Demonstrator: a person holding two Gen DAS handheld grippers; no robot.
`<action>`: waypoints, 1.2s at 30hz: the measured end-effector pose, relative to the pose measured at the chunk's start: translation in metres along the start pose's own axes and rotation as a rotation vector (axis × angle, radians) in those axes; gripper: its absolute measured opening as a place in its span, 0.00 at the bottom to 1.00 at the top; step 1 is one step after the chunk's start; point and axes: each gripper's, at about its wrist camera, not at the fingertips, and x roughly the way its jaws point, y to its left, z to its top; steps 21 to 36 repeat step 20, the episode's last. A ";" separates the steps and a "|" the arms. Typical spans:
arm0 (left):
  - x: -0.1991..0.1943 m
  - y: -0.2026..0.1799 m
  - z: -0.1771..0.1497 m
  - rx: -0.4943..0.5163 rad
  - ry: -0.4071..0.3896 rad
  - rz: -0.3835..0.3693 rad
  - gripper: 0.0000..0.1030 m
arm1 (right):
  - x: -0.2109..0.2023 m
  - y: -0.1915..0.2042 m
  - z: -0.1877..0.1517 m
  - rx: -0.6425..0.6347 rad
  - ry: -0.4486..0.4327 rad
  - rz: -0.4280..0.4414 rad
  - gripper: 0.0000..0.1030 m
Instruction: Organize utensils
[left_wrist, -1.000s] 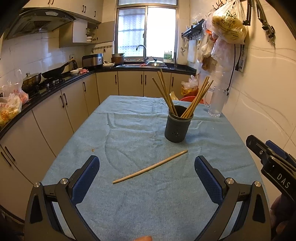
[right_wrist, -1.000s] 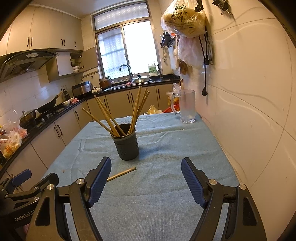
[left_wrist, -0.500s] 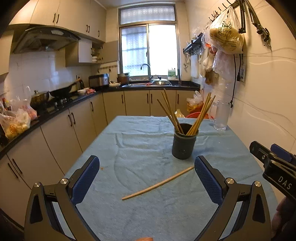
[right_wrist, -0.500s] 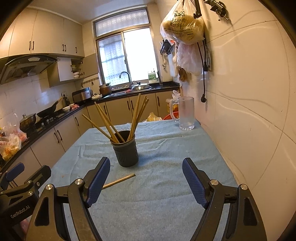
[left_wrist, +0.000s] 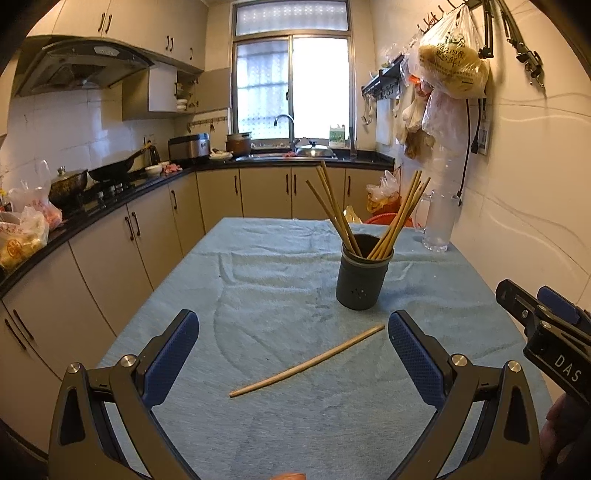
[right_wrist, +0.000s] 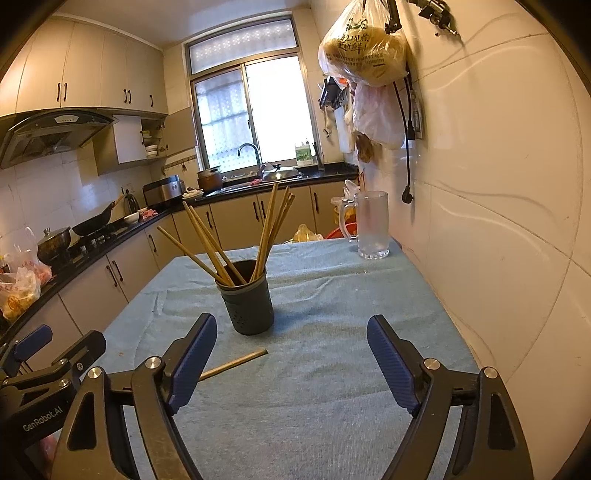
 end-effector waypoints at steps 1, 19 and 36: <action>0.003 0.000 0.000 -0.003 0.007 -0.003 0.99 | 0.002 0.000 0.000 -0.001 0.003 0.000 0.85; 0.023 0.005 0.004 -0.022 0.030 -0.013 0.99 | 0.029 0.008 0.003 -0.031 0.031 0.021 0.86; 0.024 0.005 0.004 -0.022 0.033 -0.016 0.99 | 0.031 0.008 0.003 -0.028 0.036 0.022 0.86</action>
